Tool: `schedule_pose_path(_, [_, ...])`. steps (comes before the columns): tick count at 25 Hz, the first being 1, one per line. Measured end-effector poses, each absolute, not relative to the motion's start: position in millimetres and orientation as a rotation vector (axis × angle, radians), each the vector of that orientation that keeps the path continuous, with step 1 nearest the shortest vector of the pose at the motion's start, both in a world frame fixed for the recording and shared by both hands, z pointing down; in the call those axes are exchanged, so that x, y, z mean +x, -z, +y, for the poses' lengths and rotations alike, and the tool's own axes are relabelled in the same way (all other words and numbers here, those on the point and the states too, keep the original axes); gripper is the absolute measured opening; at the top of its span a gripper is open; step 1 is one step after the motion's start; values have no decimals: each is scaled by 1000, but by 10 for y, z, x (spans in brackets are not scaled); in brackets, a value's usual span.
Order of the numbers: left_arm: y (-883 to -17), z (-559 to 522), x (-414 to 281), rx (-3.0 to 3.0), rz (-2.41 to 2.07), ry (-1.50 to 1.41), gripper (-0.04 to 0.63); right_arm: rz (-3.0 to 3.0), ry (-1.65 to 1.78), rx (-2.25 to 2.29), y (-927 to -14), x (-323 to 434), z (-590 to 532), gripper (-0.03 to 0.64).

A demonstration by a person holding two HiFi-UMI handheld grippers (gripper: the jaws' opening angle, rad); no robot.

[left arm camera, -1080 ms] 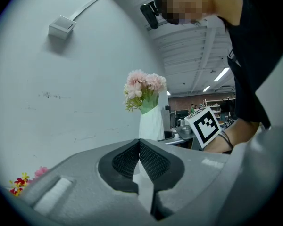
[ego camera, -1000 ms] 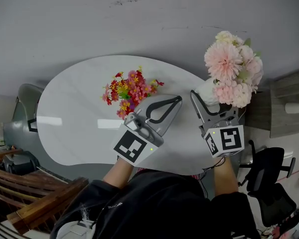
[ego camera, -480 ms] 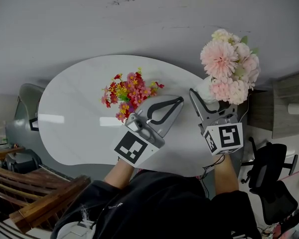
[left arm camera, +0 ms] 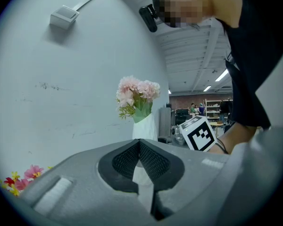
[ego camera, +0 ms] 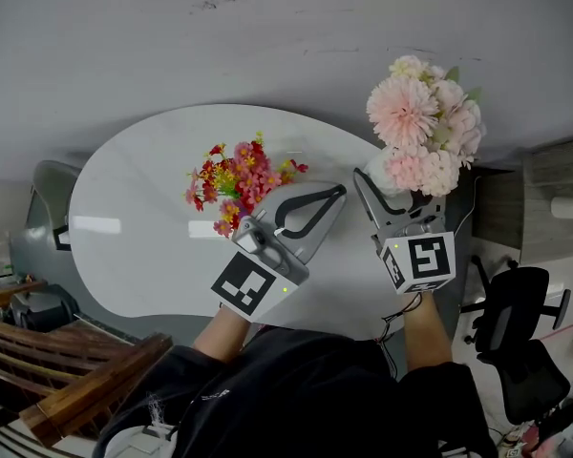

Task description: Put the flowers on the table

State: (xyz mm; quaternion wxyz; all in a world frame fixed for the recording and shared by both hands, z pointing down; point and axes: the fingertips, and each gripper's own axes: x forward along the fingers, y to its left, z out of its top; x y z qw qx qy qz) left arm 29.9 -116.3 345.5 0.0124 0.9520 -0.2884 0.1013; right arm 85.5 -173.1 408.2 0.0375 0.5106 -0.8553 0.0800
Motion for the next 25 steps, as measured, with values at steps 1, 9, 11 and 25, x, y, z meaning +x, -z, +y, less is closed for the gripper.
schedule_pose_path(1, [-3460, -1166, 299, 2963, -899, -319, 5, -2623, -247, 1565, -4092, 853, -1735, 383])
schedule_pose_path(9, [-3429, -1181, 323, 2963, -900, -321, 5, -2613, -230, 1557, -4122, 861, -1752, 383])
schedule_pose_path(11, [-3435, -1182, 321, 2959, -901, -318, 5, -2608, -226, 1559, -4142, 862, -1755, 383])
schedule_pose_path(25, [-3444, -1182, 378, 2935, -900, -331, 5, -2612, -202, 1540, -4163, 879, -1775, 383])
